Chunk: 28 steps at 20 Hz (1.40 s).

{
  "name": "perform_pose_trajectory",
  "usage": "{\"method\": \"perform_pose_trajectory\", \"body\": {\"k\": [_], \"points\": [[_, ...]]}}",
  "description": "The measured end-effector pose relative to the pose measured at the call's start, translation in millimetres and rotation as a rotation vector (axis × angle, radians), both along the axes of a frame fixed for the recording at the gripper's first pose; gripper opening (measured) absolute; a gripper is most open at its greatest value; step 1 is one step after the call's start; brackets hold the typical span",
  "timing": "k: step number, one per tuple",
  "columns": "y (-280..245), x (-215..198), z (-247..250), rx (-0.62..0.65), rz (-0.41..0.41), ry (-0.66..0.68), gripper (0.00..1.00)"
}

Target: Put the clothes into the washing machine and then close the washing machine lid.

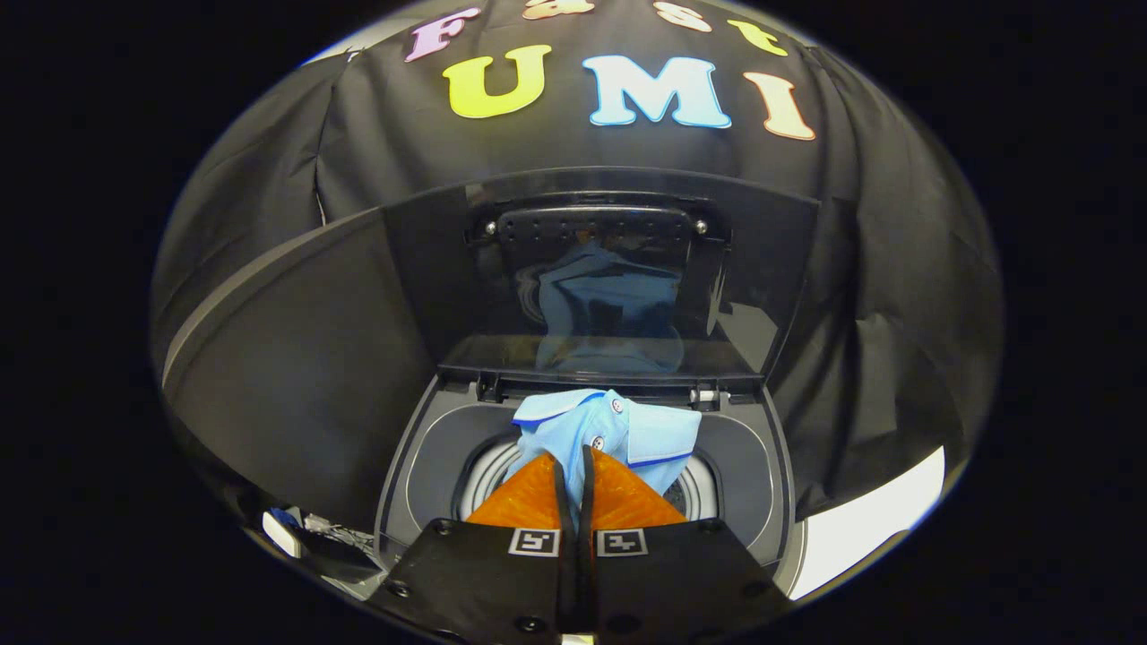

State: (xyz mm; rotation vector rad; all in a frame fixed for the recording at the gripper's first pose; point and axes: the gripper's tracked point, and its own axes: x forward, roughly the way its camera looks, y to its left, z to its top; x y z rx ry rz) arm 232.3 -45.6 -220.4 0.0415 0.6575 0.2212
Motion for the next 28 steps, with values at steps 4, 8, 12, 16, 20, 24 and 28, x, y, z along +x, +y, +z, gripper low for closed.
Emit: {"method": "perform_pose_trajectory", "body": {"k": [4, 8, 12, 16, 20, 24, 28], "points": [[4.5, -1.4, -17.9, -0.02, 0.006, 0.039, 0.01], [3.7, 2.7, -38.0, -0.038, 0.001, 0.093, 0.02], [1.8, 7.4, -56.9, -0.026, -0.02, 0.145, 0.01], [5.8, -2.8, -83.1, 0.009, -0.06, 0.218, 0.01], [4.6, -3.3, -94.7, 0.034, -0.095, 0.257, 0.05], [-0.2, -7.0, -100.8, -0.015, -0.115, 0.25, 0.35], [-5.4, -8.3, -90.4, -0.097, -0.085, 0.201, 0.97]]}}
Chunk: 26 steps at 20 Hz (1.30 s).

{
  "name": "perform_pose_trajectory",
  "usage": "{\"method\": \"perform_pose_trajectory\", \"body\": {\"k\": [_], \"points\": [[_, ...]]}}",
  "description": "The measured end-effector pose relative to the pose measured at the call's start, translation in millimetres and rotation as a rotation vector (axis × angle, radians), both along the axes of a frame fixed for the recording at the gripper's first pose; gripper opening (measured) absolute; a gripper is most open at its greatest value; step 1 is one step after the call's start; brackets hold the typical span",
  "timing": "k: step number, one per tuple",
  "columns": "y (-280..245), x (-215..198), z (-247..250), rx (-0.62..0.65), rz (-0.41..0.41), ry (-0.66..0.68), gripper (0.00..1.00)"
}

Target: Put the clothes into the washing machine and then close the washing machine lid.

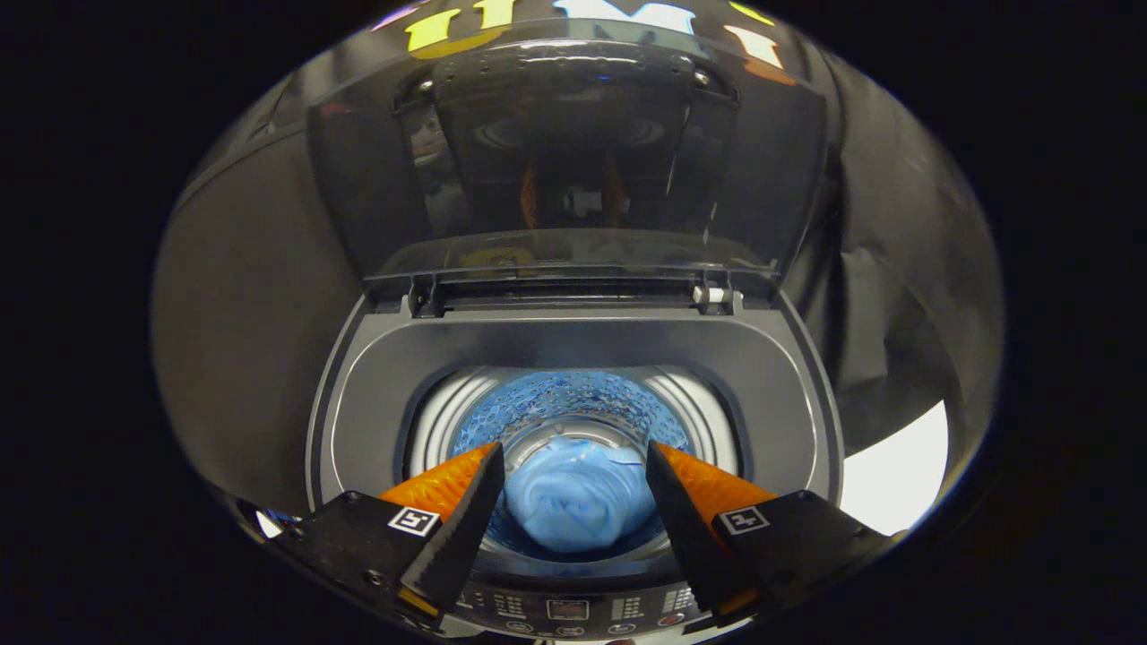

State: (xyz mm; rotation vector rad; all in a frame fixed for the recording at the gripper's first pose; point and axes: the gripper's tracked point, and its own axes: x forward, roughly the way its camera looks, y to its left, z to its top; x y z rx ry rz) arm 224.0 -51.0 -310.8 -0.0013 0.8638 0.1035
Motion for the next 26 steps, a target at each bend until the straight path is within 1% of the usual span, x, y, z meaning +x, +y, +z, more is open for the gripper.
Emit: {"method": "perform_pose_trajectory", "body": {"k": [3, 5, 10, 13, 17, 22, 26], "points": [[-0.3, 0.3, 20.0, -0.041, 0.03, -0.061, 0.98], [3.0, 4.2, 39.1, -0.035, 0.041, -0.102, 0.99], [6.7, 21.9, 114.4, -0.009, 0.037, -0.256, 0.99], [7.5, 32.9, 160.5, 0.005, 0.035, -0.369, 0.99], [8.3, 49.9, 206.1, 0.025, 0.03, -0.478, 0.98], [12.1, 76.4, 248.2, 0.038, 0.022, -0.579, 0.98], [19.8, 103.7, 262.0, 0.08, 0.011, -0.604, 0.99]]}}
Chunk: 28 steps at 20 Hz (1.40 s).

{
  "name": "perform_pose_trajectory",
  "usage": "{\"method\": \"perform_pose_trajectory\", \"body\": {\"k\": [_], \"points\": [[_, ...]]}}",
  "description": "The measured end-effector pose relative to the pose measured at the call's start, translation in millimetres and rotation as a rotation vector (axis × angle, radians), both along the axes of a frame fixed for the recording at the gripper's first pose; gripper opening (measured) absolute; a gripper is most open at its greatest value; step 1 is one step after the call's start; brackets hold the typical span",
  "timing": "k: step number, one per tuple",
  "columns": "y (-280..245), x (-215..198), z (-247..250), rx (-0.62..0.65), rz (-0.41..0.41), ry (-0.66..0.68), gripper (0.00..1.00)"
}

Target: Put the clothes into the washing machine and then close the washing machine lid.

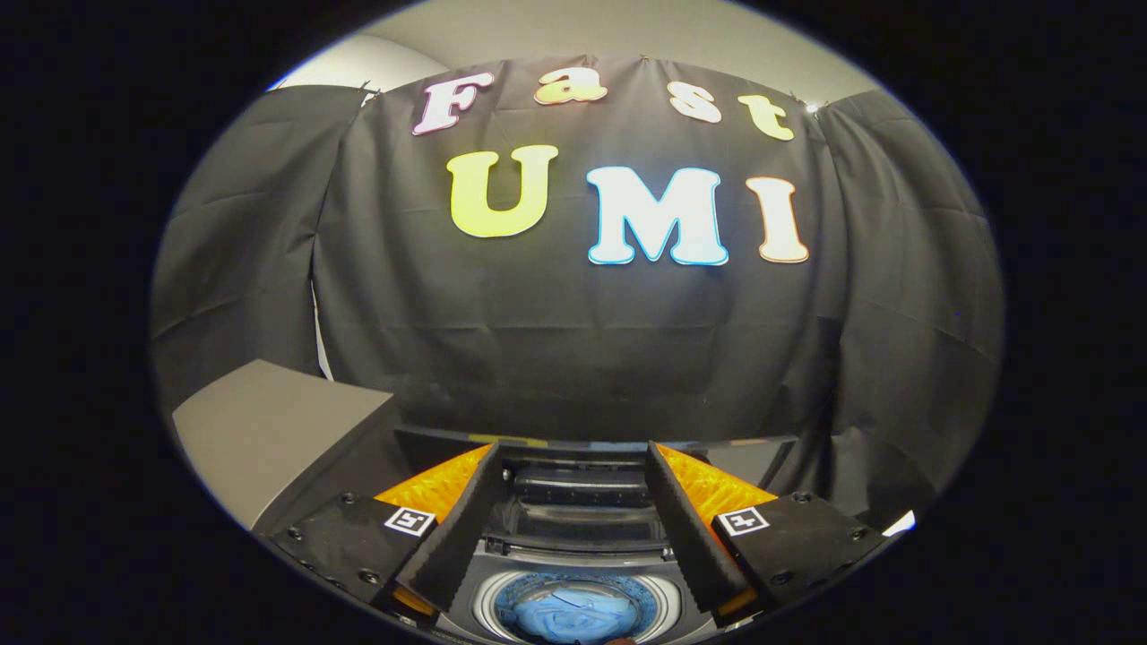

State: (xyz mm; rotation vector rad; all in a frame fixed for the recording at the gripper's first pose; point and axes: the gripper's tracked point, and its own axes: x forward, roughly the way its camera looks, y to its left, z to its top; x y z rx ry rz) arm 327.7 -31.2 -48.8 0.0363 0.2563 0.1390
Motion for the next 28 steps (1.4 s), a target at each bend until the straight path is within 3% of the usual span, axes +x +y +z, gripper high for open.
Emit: {"method": "perform_pose_trajectory", "body": {"k": [7, 13, 16, 21, 28], "points": [[11.6, 49.4, -1.5, 0.033, -0.011, -0.004, 0.98], [9.4, 81.8, -16.5, -0.038, -0.019, -0.014, 0.98], [6.8, 85.8, -29.8, -0.06, -0.023, 0.007, 0.98], [7.7, 84.7, -31.3, 0.047, -0.02, -0.012, 0.97], [6.6, 62.0, -30.7, 0.043, -0.013, -0.069, 0.97]]}}
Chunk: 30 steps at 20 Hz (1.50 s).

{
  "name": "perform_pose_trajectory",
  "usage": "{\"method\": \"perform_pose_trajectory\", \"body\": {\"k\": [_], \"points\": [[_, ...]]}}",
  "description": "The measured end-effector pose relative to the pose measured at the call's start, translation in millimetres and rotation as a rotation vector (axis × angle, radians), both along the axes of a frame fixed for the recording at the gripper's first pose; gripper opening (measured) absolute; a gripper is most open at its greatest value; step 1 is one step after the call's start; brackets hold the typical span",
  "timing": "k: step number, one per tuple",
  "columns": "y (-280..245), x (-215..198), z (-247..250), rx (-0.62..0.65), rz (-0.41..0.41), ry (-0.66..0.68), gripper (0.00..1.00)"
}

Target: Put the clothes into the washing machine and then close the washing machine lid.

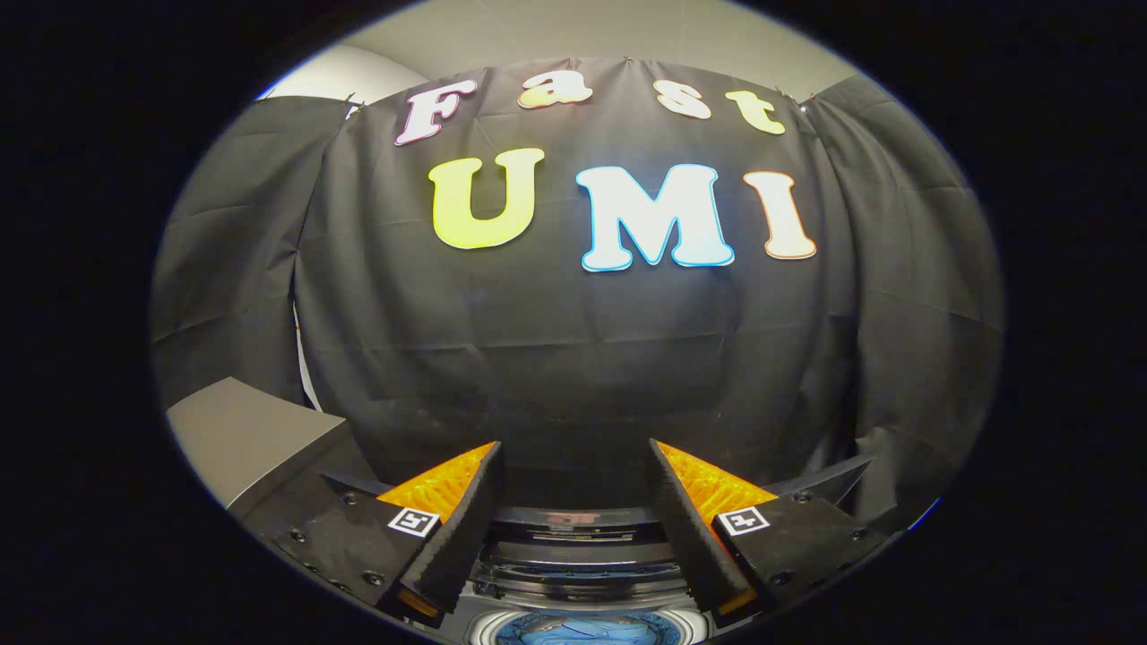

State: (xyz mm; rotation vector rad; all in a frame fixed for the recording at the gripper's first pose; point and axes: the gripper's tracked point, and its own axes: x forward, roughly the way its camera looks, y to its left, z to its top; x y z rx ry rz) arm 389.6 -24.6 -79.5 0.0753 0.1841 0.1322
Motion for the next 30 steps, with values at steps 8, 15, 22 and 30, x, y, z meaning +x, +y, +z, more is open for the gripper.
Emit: {"method": "perform_pose_trajectory", "body": {"k": [8, 15, 22, 30], "points": [[-2.9, -35.9, -1.9, 0.003, -0.003, -0.046, 0.97], [-4.7, -67.4, -8.0, 0.0, -0.011, -0.061, 0.97], [-5.8, -102.2, -22.5, -0.003, -0.025, -0.049, 0.97], [-7.4, -151.3, -61.6, -0.009, -0.029, -0.023, 0.97]]}}
